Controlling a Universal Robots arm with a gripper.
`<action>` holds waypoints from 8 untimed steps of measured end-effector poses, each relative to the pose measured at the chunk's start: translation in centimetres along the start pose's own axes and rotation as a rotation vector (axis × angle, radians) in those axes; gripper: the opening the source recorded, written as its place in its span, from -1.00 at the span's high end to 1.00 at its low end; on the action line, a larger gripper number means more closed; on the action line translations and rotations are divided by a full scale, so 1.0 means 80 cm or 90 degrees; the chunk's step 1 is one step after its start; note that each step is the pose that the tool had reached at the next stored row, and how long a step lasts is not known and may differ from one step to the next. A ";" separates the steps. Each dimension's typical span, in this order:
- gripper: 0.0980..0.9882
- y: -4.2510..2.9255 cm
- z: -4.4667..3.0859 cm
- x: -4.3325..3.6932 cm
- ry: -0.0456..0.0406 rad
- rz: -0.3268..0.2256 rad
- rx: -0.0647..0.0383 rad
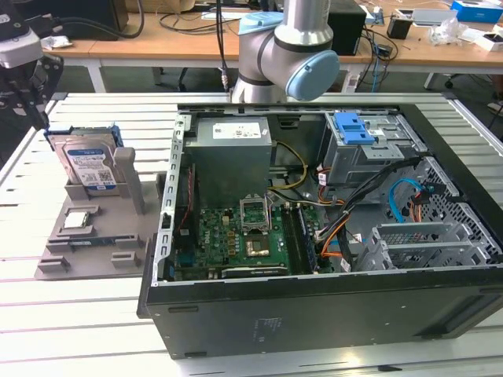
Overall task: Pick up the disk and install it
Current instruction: 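Pick up the disk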
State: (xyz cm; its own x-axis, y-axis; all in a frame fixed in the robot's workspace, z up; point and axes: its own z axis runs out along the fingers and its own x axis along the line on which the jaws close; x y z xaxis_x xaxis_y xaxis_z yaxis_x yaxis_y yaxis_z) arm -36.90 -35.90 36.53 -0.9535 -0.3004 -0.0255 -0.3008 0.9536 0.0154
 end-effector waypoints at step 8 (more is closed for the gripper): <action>0.98 0.0000 0.0001 0.000 0.0010 -0.068 -0.002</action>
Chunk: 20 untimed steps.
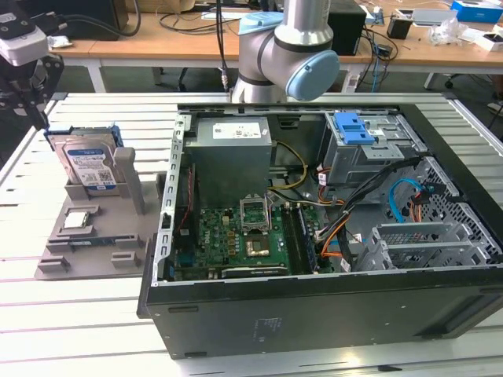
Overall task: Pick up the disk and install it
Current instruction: 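Pick up the disk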
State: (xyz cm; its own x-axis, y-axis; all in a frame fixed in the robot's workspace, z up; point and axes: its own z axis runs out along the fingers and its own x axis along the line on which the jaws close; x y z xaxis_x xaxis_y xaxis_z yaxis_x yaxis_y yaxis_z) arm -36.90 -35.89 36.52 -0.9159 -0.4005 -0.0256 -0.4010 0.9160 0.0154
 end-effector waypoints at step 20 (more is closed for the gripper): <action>0.98 -0.0006 0.0000 -0.001 0.0096 -0.116 -0.007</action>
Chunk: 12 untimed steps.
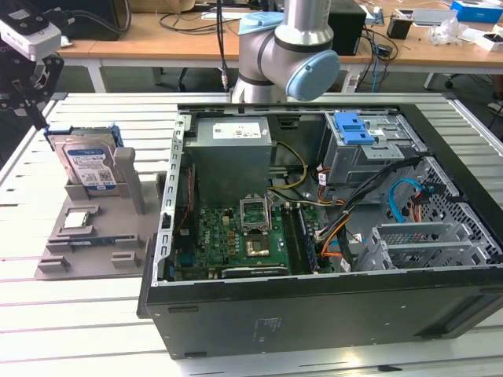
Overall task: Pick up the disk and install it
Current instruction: 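Pick up the disk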
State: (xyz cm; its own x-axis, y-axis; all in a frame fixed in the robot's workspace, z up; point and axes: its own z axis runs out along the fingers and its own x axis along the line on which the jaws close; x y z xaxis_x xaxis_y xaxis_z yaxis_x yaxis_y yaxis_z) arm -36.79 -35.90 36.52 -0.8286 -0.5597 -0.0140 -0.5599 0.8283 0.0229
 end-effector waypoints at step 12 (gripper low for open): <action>0.98 0.0000 0.0000 0.000 0.0014 -0.061 -0.001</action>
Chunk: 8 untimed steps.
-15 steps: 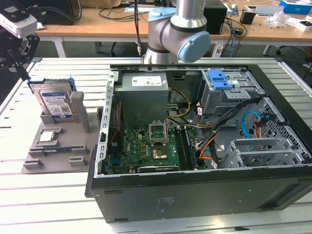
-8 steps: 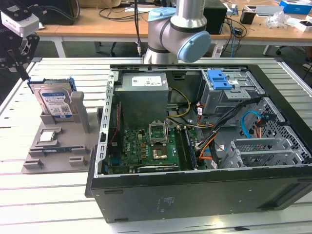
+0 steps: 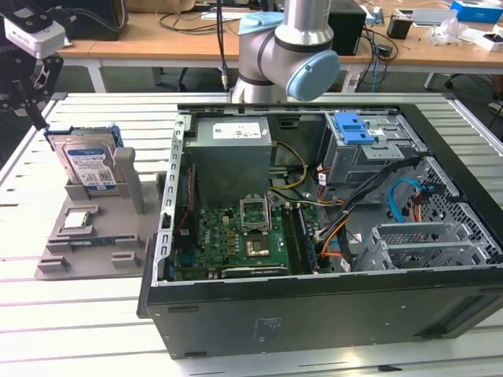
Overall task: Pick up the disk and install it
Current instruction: 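Pick up the disk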
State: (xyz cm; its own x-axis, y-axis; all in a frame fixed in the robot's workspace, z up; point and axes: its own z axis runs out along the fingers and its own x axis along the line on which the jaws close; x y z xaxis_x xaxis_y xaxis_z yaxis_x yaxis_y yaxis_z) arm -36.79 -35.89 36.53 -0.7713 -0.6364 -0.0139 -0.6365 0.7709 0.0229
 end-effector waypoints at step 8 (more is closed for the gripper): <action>0.98 0.0000 0.0000 0.000 0.0013 -0.057 -0.001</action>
State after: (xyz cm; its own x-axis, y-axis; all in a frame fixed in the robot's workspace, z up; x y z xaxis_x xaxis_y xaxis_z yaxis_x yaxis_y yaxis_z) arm -36.79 -35.89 36.52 -0.7111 -0.7030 -0.0140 -0.7031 0.7107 0.0229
